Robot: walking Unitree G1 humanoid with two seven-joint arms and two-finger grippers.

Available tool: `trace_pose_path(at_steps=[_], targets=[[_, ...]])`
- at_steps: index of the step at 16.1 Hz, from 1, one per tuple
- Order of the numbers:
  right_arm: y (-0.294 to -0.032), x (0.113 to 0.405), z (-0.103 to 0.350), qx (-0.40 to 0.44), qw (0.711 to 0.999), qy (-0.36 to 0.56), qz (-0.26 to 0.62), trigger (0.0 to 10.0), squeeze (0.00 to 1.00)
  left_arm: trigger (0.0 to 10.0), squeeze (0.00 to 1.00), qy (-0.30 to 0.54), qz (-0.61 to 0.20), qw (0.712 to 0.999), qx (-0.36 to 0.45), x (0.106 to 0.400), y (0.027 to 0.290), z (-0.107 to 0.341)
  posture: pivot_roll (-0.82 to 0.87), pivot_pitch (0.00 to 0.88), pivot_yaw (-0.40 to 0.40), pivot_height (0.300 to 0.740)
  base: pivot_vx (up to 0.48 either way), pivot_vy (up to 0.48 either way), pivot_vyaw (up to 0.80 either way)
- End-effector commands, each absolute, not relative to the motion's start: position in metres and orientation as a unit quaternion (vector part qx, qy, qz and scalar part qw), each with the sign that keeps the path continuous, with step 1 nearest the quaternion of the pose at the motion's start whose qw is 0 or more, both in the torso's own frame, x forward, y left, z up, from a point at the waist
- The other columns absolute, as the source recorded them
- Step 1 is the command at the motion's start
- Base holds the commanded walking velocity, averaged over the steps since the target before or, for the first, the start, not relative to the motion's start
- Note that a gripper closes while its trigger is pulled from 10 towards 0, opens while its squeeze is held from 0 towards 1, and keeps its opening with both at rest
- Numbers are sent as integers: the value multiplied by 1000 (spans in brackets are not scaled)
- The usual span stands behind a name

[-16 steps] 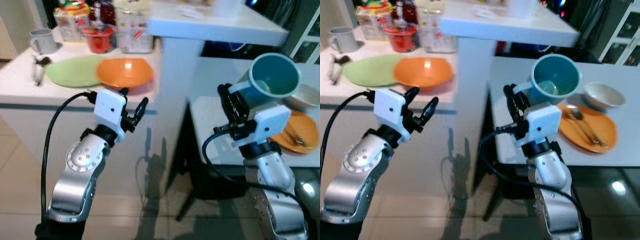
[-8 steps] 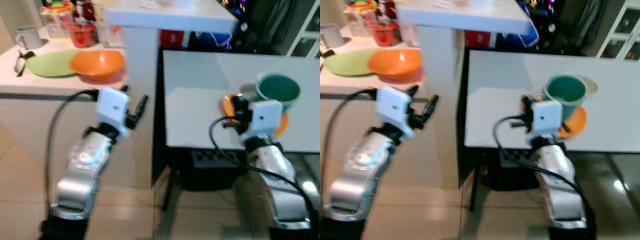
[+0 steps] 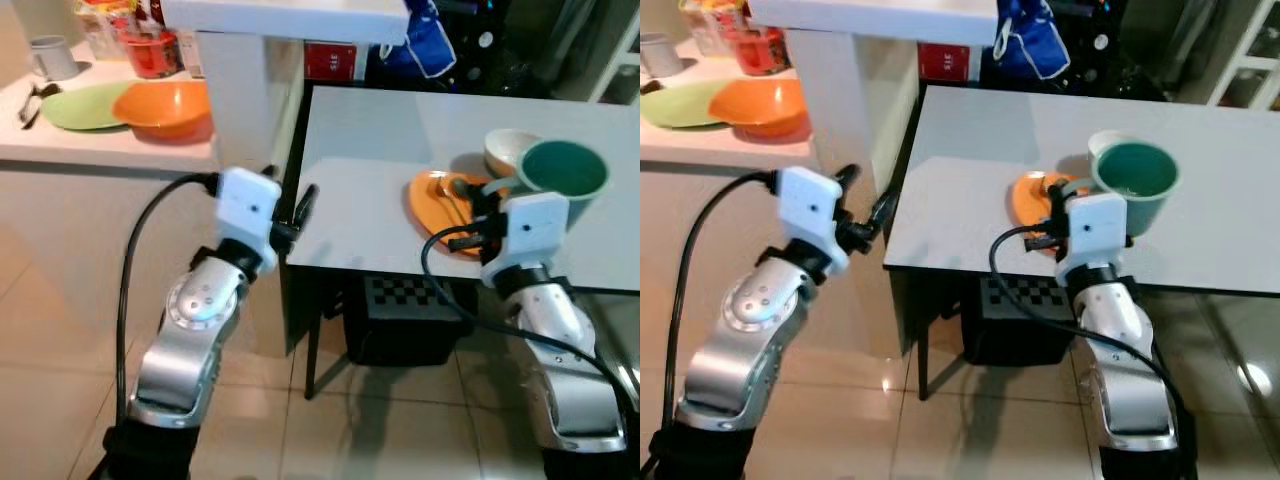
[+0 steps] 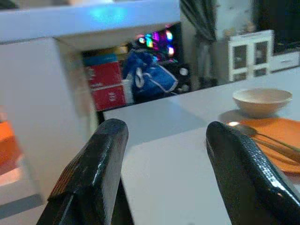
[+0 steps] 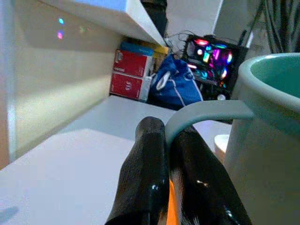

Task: Setting the table

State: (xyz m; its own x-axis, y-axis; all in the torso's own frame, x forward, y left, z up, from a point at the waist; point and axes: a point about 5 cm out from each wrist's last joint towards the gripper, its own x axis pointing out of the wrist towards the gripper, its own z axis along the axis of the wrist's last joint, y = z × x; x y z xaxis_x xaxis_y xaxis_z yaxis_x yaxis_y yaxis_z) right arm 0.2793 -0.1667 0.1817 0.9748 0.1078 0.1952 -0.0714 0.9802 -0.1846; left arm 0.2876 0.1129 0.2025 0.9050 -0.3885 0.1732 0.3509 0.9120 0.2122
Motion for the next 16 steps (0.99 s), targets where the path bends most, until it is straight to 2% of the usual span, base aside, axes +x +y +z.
trace_pose_path(at_steps=[1, 5, 9, 13, 16], targets=[[-159, 281, 186, -93, 988, -106, 56, 10000, 0, 10000, 0, -106, -175, 974, 93, 291, 120, 203, -10, 0, -12, 740, 0, -304, 519], [-163, 280, 180, -97, 990, -88, 43, 10000, 0, 10000, 0, -111, -174, 974, 92, 295, 118, 205, -22, 0, -4, 740, 0, -300, 0], [-164, 286, 175, -66, 996, -53, 31, 10000, 0, 10000, 0, -102, -132, 984, 66, 301, 125, 205, -28, 0, -6, 740, 0, 0, 0], [-161, 288, 175, -36, 998, -42, 30, 10000, 0, 10000, 0, -110, -149, 981, 53, 303, 121, 207, -36, 0, -5, 740, 0, 0, 0], [-160, 290, 176, -30, 998, -39, 31, 10000, 0, 10000, 0, -113, -153, 981, 47, 303, 118, 208, -39, 0, -4, 740, 290, 0, -331]])
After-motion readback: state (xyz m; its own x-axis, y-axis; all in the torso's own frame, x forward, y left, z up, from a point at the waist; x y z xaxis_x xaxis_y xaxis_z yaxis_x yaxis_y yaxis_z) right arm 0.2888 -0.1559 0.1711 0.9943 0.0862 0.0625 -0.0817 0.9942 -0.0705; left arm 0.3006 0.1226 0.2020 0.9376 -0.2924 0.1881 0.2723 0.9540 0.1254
